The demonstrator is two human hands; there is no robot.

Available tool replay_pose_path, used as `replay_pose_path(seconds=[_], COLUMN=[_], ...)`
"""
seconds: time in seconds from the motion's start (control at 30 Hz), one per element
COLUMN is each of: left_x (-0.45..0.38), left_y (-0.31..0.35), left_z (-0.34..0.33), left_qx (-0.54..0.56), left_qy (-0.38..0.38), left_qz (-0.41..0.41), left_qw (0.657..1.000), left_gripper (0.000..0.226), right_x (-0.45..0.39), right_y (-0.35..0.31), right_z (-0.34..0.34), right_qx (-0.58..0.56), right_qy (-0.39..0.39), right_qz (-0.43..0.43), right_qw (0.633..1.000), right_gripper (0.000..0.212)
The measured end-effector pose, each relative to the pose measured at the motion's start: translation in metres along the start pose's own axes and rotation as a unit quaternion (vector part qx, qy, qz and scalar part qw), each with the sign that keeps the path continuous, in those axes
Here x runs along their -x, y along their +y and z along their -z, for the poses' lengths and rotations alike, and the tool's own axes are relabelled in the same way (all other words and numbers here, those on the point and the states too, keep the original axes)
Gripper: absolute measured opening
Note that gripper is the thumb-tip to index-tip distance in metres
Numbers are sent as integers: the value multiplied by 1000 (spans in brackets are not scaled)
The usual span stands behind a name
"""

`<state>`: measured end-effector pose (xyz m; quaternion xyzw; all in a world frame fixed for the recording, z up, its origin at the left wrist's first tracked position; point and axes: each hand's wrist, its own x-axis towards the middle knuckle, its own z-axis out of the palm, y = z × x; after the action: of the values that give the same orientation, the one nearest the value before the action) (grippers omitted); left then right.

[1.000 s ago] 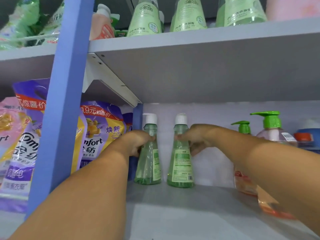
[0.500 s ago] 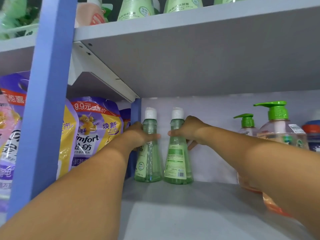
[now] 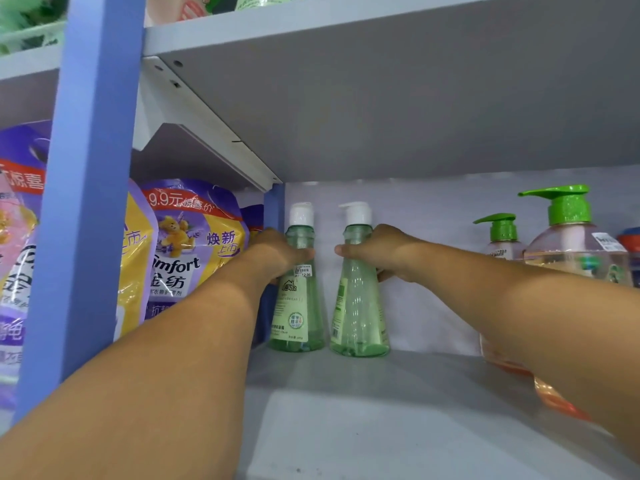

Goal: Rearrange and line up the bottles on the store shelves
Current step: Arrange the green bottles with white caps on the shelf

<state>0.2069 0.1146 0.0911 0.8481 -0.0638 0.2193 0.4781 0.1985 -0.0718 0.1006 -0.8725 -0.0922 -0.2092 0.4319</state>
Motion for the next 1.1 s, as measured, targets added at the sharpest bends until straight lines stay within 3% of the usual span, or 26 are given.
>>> replay_pose_path(seconds=[0.1,0.17,0.33,0.53,0.73,0.93,1.1], left_x=[2,3,2,3,2,7,4], left_y=[1,1,-1,-2,-3,-4,-5], left_z=[-2,-2,-1,-4,-6,-5,-6], left_qx=[16,29,17,18,40,8,22], left_qy=[-16,-26,-37,-35,-36,-36,-47], left_qz=[23,38,26,9,12,25,20], left_qw=[999,998,999,999,998,999,998], left_gripper=[32,29,31,30,22,29,15], right_x=[4,4,1,4,3,16,17], right_y=[-5,-4,1,-8,0,1,0], right_z=[11,13,-2,11,-9,3,-2], right_qx=[-30,-13,20,-17,39,79,73], right_qy=[-60,-60,10,-64,46,-85,-69], right_qz=[-26,-18,-2,-17,14,-29,-27], right_qw=[997,998,1000,998,998,993,995], right_gripper=[25,25,50,23,30,32,31])
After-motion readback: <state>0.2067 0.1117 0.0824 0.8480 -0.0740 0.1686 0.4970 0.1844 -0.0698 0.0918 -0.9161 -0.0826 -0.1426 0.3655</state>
